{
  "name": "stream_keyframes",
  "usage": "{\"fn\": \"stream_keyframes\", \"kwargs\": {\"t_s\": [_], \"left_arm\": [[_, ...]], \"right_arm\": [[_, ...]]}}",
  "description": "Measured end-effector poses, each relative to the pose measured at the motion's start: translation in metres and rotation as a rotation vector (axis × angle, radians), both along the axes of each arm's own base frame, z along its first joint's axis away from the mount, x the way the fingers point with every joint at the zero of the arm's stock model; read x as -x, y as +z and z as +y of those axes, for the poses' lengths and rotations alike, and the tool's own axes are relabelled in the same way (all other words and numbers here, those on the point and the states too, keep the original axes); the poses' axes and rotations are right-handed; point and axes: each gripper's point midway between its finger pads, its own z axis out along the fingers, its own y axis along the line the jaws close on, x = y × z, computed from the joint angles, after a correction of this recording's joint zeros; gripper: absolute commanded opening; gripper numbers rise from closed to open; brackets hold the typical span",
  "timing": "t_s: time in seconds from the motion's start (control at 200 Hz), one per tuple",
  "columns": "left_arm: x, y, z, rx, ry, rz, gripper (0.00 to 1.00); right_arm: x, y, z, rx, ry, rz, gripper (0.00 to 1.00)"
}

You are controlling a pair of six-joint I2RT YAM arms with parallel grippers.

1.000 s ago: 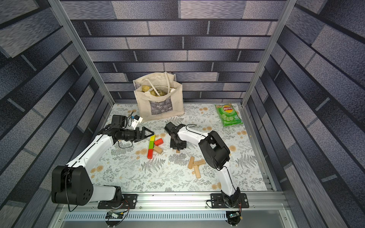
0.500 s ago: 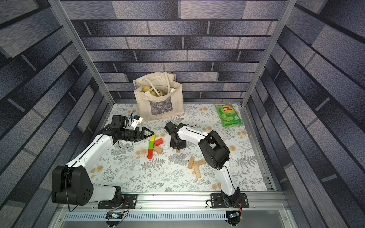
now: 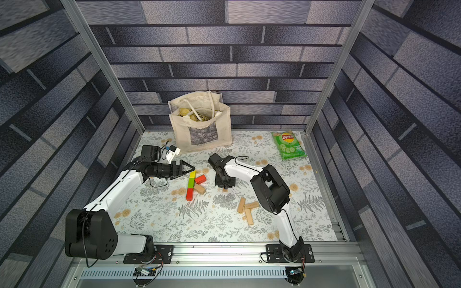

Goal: Assemble the letter k with building blocks
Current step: Assemble the building block at the center of the board.

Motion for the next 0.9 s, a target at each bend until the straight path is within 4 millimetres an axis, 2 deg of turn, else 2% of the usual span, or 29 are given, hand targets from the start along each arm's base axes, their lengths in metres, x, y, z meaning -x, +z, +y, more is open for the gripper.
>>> {"fn": "stream_keyframes", "kwargs": {"t_s": [0.17, 0.311, 0.391, 0.902], "left_arm": [[0.0001, -0.0002, 0.0, 0.0, 0.0, 0.001, 1.0], [0.0001, 0.0, 0.0, 0.0, 0.0, 0.0, 1.0], [0.0001, 0.0, 0.0, 0.0, 0.0, 0.0, 1.0], [0.0002, 0.0, -0.0002, 0.0, -0.001, 0.0, 1.0]], "right_arm": [[0.0, -0.0001, 0.0, 0.0, 0.0, 0.0, 0.16], [0.0, -0.0001, 0.0, 0.0, 0.0, 0.0, 0.32], [-0.0006, -0.0023, -0.0011, 0.007, -0.002, 0.0, 0.36], [-0.004, -0.0017, 0.0, 0.002, -0.004, -0.013, 0.37]]}}
